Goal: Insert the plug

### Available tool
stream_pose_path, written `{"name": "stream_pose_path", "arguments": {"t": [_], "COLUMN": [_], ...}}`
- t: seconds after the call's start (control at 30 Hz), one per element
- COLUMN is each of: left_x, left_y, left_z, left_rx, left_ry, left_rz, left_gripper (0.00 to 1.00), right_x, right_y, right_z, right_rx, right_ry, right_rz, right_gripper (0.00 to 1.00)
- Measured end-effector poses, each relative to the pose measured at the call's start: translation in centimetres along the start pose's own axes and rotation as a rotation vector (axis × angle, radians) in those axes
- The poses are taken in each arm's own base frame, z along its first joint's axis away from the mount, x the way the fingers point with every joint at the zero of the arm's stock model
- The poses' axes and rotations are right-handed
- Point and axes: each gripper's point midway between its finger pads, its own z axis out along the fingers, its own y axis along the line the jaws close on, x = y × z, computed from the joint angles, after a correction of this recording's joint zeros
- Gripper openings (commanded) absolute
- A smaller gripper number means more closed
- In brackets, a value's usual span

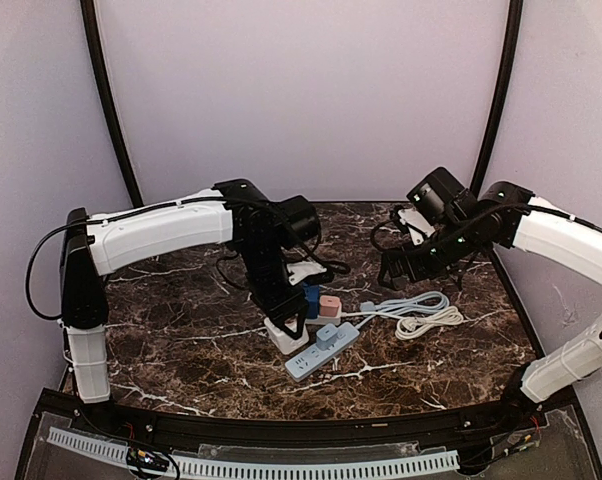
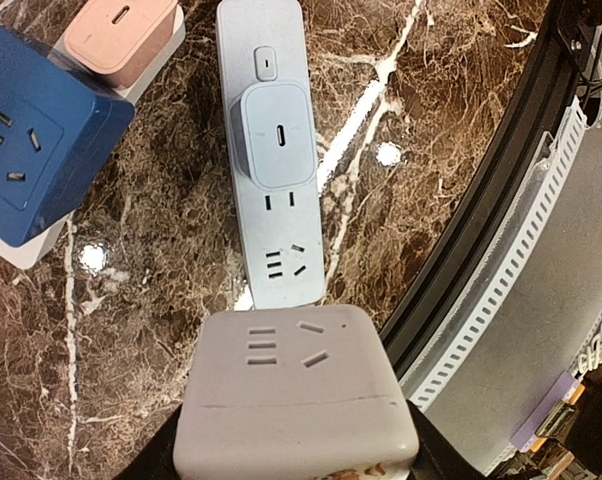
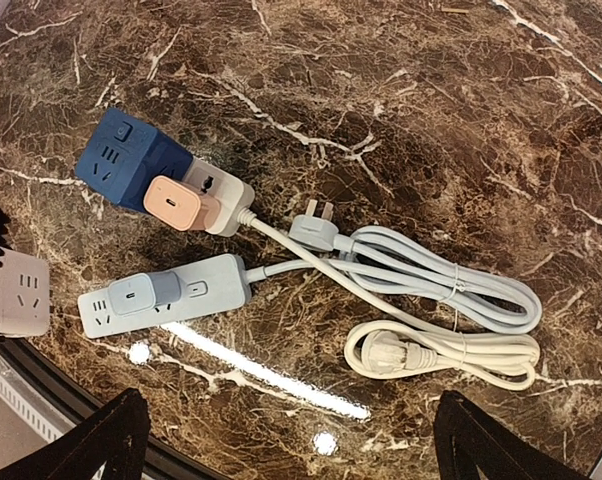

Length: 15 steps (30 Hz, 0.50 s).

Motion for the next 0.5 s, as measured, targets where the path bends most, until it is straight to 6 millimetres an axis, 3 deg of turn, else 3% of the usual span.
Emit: {"name": "stream_pose_path", "arguments": {"t": [0.5], "left_x": [-1.3], "left_y": [-0.7], "left_z": [3.1], "left_rx": [0.043], "left_ry": [0.011], "left_rz": [0.017], "left_gripper": [0.16], "right_x": [0.8], "right_y": [-0.1], "right_z": [0.2], "right_rx": [0.0], "right_ry": [0.028], "right_rz": [0.016], "right_gripper": [0.99]}}
